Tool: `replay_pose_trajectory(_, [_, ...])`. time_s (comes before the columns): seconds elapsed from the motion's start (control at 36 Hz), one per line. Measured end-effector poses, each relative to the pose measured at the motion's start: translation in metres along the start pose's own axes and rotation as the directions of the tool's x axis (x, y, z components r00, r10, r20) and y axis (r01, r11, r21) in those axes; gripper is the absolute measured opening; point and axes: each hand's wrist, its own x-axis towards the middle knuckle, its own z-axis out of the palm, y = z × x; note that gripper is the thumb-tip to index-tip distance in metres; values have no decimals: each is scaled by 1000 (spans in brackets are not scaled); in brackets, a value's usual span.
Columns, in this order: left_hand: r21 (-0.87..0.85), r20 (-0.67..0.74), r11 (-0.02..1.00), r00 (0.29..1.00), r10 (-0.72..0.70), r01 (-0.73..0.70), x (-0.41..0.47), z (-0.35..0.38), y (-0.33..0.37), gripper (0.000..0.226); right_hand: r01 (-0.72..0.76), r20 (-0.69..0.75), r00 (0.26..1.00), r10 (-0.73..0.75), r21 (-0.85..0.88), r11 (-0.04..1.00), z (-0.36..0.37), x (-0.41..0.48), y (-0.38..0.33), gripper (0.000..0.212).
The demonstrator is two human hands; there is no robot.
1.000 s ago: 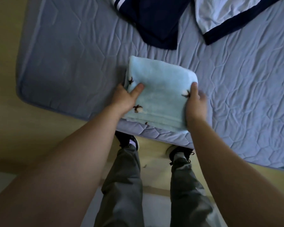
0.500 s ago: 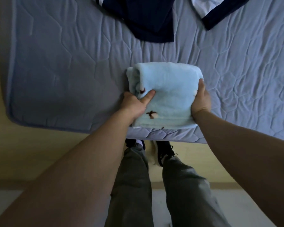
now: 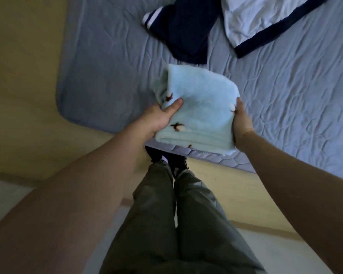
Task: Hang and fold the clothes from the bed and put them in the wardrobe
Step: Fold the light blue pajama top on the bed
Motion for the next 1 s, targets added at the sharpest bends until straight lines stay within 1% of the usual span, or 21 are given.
replay_pose_trajectory(0.08, [35, -48, 994, 993, 108, -106, -90, -41, 33, 74, 70, 92, 994, -59, -121, 990, -13, -75, -29, 88])
replay_pose_trajectory(0.11, [50, -76, 988, 986, 151, -147, -118, -55, 42, 73, 119, 135, 986, -95, -181, 976, -14, -100, -43, 89])
replay_pose_trajectory(0.17, [127, -171, 966, 955, 244, -224, -180, -85, 59, 73, 294, 244, 944, -222, -316, 902, -14, -156, -69, 72])
replay_pose_trajectory(0.19, [179, -220, 950, 931, 291, -254, -209, -99, 67, 74, 393, 283, 911, -299, -383, 836, -14, -183, -81, 64])
replay_pose_trajectory(0.22, [244, -268, 929, 901, 341, -279, -237, -113, 75, 71, 497, 329, 864, -382, -428, 755, -14, -208, -94, 64])
replay_pose_trajectory(0.25, [328, -303, 899, 869, 390, -289, -262, -127, 82, 62, 605, 401, 793, -457, -440, 664, -14, -236, -106, 73])
replay_pose_trajectory(0.28, [429, -323, 861, 843, 430, -275, -286, -138, 87, 50, 716, 497, 696, -518, -422, 557, -13, -264, -116, 86])
replay_pose_trajectory(0.31, [536, -344, 812, 818, 460, -231, -309, -149, 92, 41, 825, 593, 565, -574, -380, 419, -12, -293, -125, 97])
replay_pose_trajectory(0.36, [747, -396, 660, 738, 546, -87, -353, -171, 101, 36, 960, 726, 250, -641, -271, 67, -7, -351, -141, 112])
replay_pose_trajectory(0.39, [834, -390, 552, 694, 605, -12, -374, -181, 105, 33, 965, 758, 104, -644, -233, -117, -2, -378, -149, 119])
replay_pose_trajectory(0.42, [893, -368, 447, 662, 653, 55, -394, -190, 109, 30, 935, 774, -18, -633, -211, -285, 5, -404, -157, 124])
replay_pose_trajectory(0.44, [922, -350, 373, 643, 681, 106, -415, -198, 112, 29, 884, 780, -119, -614, -198, -423, 11, -427, -164, 128])
replay_pose_trajectory(0.5, [934, -350, 310, 614, 707, 176, -455, -212, 114, 32, 777, 791, -285, -540, -139, -614, 24, -470, -175, 127])
replay_pose_trajectory(0.56, [921, -389, 314, 590, 707, 230, -489, -228, 112, 42, 701, 800, -394, -453, -58, -711, 37, -505, -183, 126])
replay_pose_trajectory(0.61, [907, -420, 338, 554, 719, 250, -521, -243, 107, 46, 656, 810, -456, -368, 27, -754, 54, -535, -187, 133])
replay_pose_trajectory(0.67, [889, -459, 371, 509, 728, 271, -546, -260, 102, 47, 624, 819, -488, -302, 85, -776, 74, -563, -187, 140])
replay_pose_trajectory(0.72, [870, -492, 397, 447, 747, 294, -566, -280, 93, 46, 577, 811, -510, -286, 76, -813, 97, -590, -185, 139])
replay_pose_trajectory(0.78, [857, -512, 425, 395, 763, 291, -584, -303, 83, 38, 542, 812, -504, -295, 31, -840, 124, -619, -190, 134])
replay_pose_trajectory(0.86, [843, -537, 458, 387, 750, 282, -603, -346, 62, 34, 404, 854, -486, -184, 33, -914, 169, -663, -206, 116])
replay_pose_trajectory(0.94, [807, -587, 552, 376, 717, 209, -619, -393, 38, 38, 270, 829, -555, -69, 101, -958, 220, -703, -219, 75])
replay_pose_trajectory(1.0, [788, -606, 601, 344, 717, 135, -629, -423, 23, 55, 207, 807, -591, -7, 142, -968, 257, -726, -222, 67])
